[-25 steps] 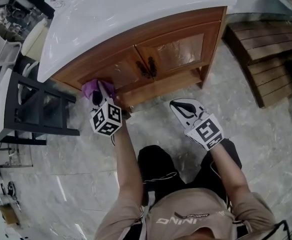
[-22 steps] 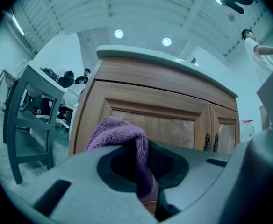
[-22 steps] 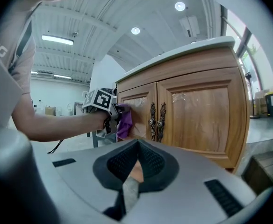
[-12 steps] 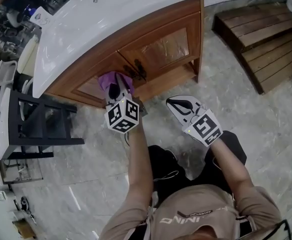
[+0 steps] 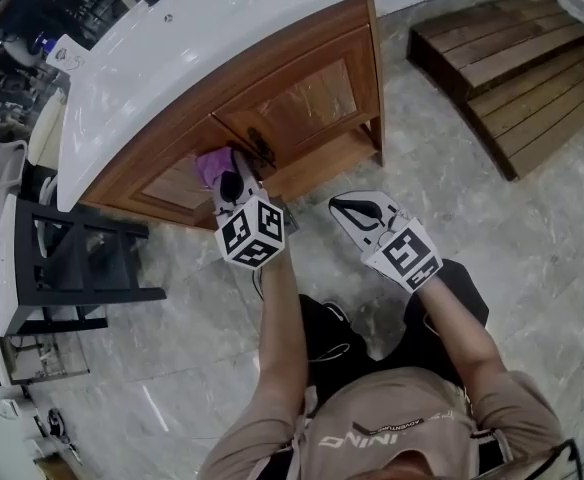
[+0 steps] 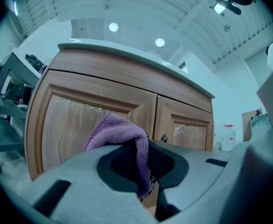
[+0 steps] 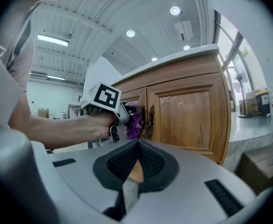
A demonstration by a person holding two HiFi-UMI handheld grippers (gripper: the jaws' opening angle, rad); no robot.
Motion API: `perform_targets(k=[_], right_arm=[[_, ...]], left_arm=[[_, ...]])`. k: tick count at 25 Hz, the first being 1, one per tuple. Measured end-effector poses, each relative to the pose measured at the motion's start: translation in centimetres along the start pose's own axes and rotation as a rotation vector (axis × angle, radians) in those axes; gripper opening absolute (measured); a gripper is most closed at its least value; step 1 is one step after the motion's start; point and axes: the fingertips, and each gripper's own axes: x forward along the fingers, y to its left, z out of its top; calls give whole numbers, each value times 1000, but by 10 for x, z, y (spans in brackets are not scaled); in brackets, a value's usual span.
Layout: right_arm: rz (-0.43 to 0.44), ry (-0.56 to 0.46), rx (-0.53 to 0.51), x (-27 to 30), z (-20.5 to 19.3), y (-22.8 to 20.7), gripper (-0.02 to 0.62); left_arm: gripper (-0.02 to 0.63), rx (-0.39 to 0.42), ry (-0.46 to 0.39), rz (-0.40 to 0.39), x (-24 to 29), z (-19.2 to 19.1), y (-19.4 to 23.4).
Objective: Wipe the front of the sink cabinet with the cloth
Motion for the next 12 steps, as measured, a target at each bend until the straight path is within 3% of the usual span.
perform_targets(k=[9,12], right_arm=[[-27,-3,27,-15,-7,-6,11],[-39,-6,30,-19,-6,-8,11]], left_arm=[[37,64,50,-53,9,-10,-34],[37,120,64,-84,14,-13,-51]])
